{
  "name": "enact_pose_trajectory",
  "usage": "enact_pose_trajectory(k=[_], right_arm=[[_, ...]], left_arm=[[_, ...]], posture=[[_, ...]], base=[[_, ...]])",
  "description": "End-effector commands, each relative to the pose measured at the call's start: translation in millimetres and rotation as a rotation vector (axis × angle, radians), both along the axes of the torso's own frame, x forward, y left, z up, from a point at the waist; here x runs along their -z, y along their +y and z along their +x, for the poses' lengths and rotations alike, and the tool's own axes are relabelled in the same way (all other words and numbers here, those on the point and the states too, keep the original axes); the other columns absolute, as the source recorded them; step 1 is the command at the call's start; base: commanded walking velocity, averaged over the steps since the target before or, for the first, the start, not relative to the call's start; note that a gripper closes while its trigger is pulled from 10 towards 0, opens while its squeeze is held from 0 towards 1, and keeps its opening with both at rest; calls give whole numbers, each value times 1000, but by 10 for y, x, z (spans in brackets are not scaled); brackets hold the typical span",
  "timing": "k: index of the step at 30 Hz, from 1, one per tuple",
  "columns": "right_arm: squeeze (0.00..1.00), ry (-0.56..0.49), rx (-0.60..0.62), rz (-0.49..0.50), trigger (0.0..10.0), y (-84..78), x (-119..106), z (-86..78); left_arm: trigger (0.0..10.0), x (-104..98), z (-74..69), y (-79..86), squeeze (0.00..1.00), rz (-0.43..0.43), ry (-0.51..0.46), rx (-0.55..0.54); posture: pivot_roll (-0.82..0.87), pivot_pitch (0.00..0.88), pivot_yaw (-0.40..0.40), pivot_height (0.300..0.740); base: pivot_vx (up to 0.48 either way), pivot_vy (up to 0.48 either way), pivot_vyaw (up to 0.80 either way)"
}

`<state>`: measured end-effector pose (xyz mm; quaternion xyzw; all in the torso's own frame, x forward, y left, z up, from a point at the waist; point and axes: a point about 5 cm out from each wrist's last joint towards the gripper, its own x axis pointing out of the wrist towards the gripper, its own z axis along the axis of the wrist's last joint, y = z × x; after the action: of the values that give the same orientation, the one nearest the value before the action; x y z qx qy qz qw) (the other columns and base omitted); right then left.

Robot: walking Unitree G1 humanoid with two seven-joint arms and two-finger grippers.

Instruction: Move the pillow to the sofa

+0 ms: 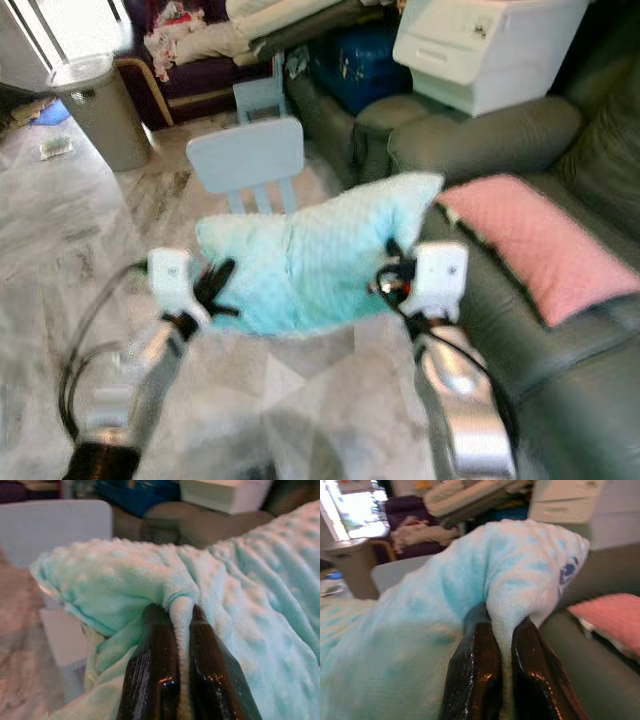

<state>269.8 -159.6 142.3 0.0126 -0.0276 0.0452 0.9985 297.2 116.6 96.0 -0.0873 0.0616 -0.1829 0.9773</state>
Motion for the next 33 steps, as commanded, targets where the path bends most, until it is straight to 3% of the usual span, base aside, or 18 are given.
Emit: enact_pose_trajectory(k=[1,11,16,24,33], right_arm=[[0,-27,-24,14,10000,67,-63,1],[0,-23,-18,12,10000,51,-65,-11],[0,-21,-16,12,10000,50,-60,-17],[0,-23,-16,10,10000,44,-68,-14],[0,-25,-21,10,10000,41,-74,-2]], left_arm=[[10000,-55,19,78,0,17,-24,-12],[10000,-91,44,52,0,62,-66,-9],[10000,-128,69,61,0,39,-74,-1],[10000,-124,56,67,0,8,-75,28],[10000,-132,45,30,0,-21,-75,51]], posture=[[-190,70,111,740],[-195,75,112,740],[-199,79,113,740],[-200,76,113,740],[-201,71,110,740]], base=[[0,480,0],[0,48,0],[0,0,0],[0,0,-506],[314,0,-612]])
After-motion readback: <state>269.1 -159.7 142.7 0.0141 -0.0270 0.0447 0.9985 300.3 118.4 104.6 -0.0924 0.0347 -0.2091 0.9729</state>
